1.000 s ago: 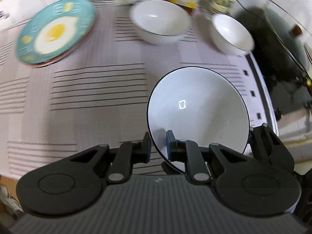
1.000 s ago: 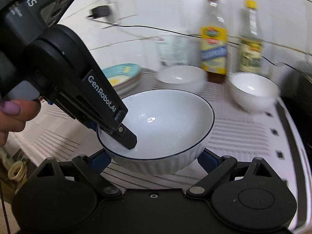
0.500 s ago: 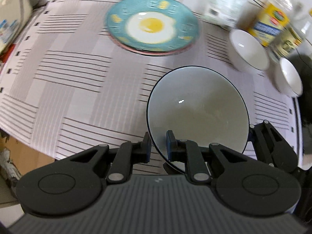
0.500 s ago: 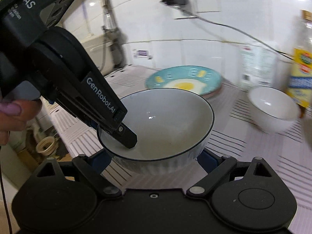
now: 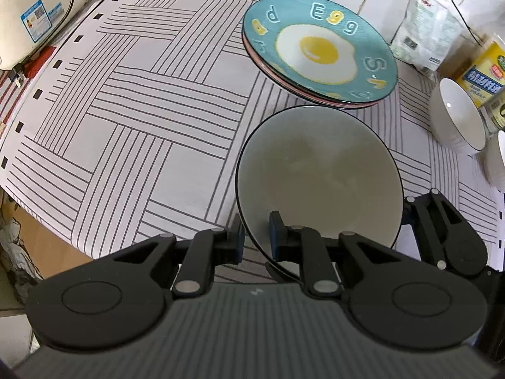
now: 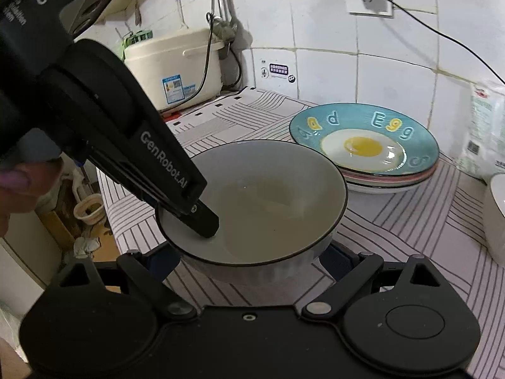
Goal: Organize plates and bowls
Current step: 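Carry the white bowl beside the plate stack, set it down, open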
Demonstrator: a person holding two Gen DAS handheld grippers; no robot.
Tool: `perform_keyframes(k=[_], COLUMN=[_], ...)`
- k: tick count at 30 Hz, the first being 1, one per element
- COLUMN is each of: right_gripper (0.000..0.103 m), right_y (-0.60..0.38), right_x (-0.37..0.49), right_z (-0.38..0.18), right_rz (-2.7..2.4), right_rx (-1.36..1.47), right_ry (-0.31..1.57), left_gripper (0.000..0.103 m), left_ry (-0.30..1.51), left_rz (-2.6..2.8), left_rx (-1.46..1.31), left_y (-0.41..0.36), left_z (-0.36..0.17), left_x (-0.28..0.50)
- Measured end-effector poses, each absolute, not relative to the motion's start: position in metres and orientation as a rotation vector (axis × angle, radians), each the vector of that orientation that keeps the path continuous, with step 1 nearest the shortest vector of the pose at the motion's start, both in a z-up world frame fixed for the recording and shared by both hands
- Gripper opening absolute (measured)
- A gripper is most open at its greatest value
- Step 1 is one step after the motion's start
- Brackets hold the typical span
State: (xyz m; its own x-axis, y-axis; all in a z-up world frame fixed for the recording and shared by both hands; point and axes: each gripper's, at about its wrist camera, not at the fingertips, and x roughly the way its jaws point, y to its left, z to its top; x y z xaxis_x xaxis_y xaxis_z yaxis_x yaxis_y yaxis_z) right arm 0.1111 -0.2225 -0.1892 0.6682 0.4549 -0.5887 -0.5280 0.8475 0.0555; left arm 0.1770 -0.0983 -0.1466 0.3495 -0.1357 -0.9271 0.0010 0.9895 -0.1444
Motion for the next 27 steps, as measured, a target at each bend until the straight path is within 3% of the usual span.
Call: perform_keyframes(k=[15, 27], right_gripper=[0.097, 0.097], right_y=[-0.212, -0.24], right_x=[0.129, 0.093], right_z=[-0.209, -0.174], right_rz=[0.542, 0.45], right_rx=[-0.201, -0.106], right_ry=[0.657, 0.649], left_gripper=[0.017, 0.025], left_ry=[1.251, 1.236], left_rz=[-0.069, -0.074], left_rx=[-0.108, -0.053], left_y=[-0.099, -0.102], left_z=[-0.167, -0.134], left_x=[0.191, 0.172])
